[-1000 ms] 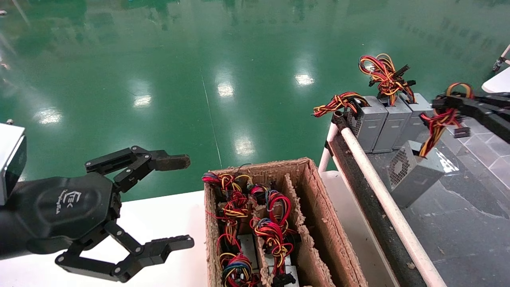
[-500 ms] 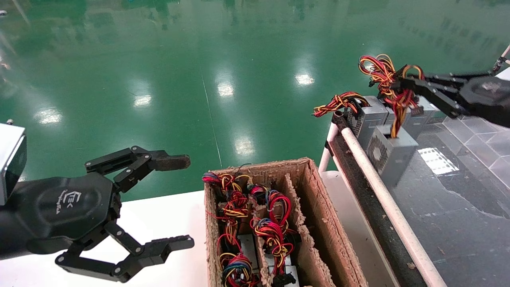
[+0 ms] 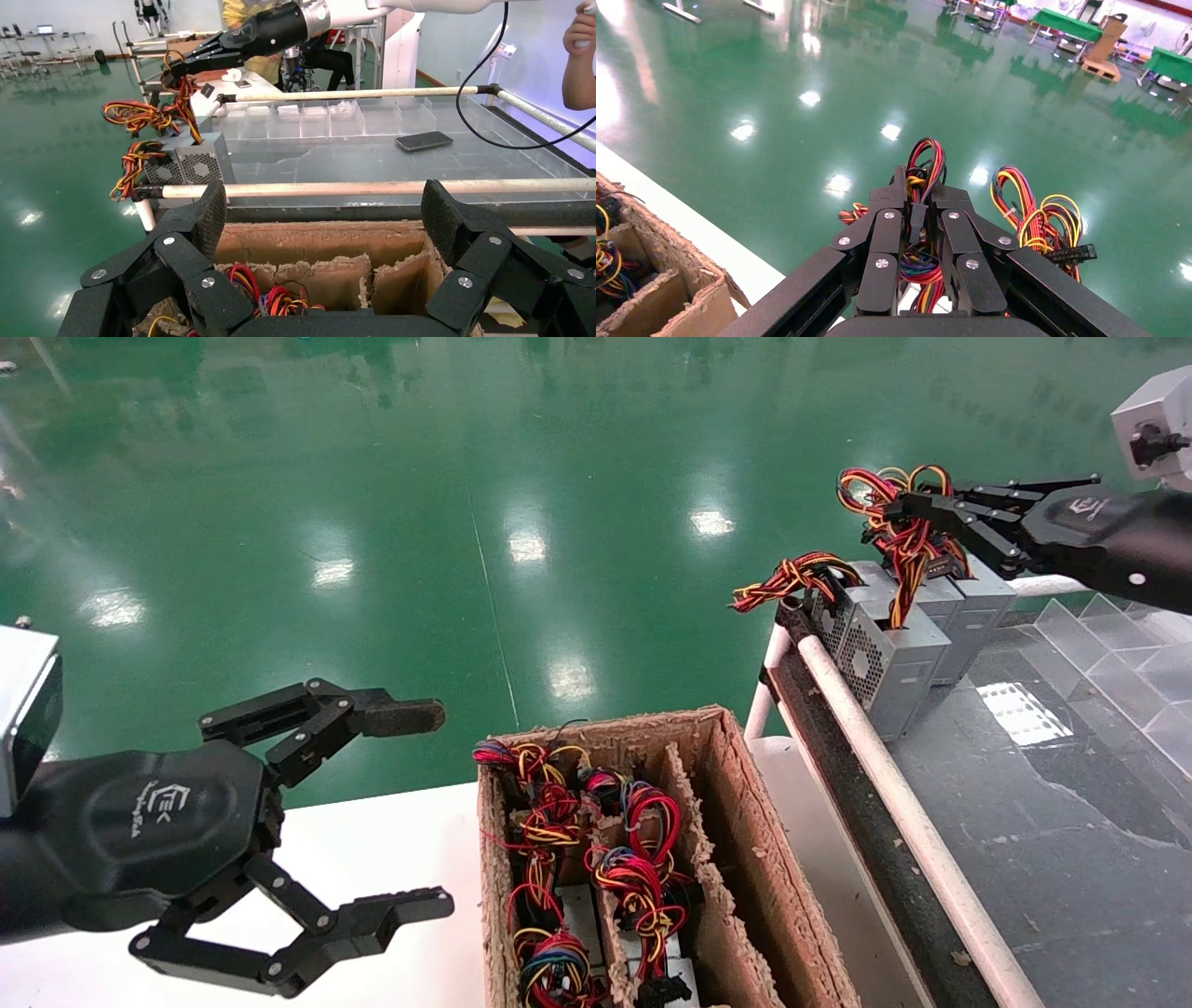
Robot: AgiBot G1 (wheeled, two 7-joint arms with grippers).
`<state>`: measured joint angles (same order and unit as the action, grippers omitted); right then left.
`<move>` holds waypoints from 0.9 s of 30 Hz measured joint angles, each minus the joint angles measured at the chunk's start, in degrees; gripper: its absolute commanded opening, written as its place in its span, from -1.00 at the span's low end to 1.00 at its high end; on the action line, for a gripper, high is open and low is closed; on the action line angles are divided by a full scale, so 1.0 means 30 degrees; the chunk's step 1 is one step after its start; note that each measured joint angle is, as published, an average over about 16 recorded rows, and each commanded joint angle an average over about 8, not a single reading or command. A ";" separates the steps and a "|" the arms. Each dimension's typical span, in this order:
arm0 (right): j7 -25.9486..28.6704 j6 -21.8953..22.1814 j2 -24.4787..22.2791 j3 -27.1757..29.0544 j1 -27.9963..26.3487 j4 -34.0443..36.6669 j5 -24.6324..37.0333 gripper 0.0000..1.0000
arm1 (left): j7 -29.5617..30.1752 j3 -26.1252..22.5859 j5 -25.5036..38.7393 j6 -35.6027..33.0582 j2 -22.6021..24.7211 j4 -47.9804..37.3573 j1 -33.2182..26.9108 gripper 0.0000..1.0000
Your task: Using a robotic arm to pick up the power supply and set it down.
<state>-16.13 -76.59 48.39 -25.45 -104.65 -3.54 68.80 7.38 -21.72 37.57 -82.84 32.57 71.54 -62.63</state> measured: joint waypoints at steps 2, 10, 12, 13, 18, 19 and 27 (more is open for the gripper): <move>-0.0081 0.0047 0.0093 -0.0038 -0.0065 0.0146 0.0058 0.81 | 0.0000 0.0000 0.0000 0.0000 0.0000 0.0000 0.0000 1.00; -0.0230 -0.0046 0.0270 -0.0167 -0.0283 0.0561 0.0244 1.00 | 0.0000 -0.0001 0.0000 0.0000 0.0000 0.0000 0.0000 1.00; -0.0252 -0.0078 0.0282 -0.0201 -0.0327 0.0635 0.0292 1.00 | 0.0000 -0.0001 0.0000 0.0000 0.0000 0.0000 0.0000 1.00; -0.0263 -0.0090 0.0283 -0.0215 -0.0345 0.0670 0.0313 1.00 | 0.0000 -0.0001 0.0000 0.0000 0.0000 0.0000 0.0000 1.00; -0.0293 -0.0079 0.0267 -0.0249 -0.0408 0.0846 0.0363 1.00 | 0.0000 -0.0001 -0.0001 0.0000 0.0000 0.0000 0.0000 1.00; -0.0291 -0.0070 0.0258 -0.0247 -0.0416 0.0882 0.0360 1.00 | -0.0001 -0.0001 -0.0001 0.0000 0.0000 0.0000 0.0000 1.00; -0.0180 -0.0013 0.0150 -0.0134 -0.0416 0.1158 0.0199 1.00 | -0.0001 -0.0001 -0.0001 0.0001 -0.0001 0.0000 0.0000 1.00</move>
<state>-16.66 -76.63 48.84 -25.85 -105.90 -0.06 69.40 7.38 -21.72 37.57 -82.84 32.57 71.54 -62.63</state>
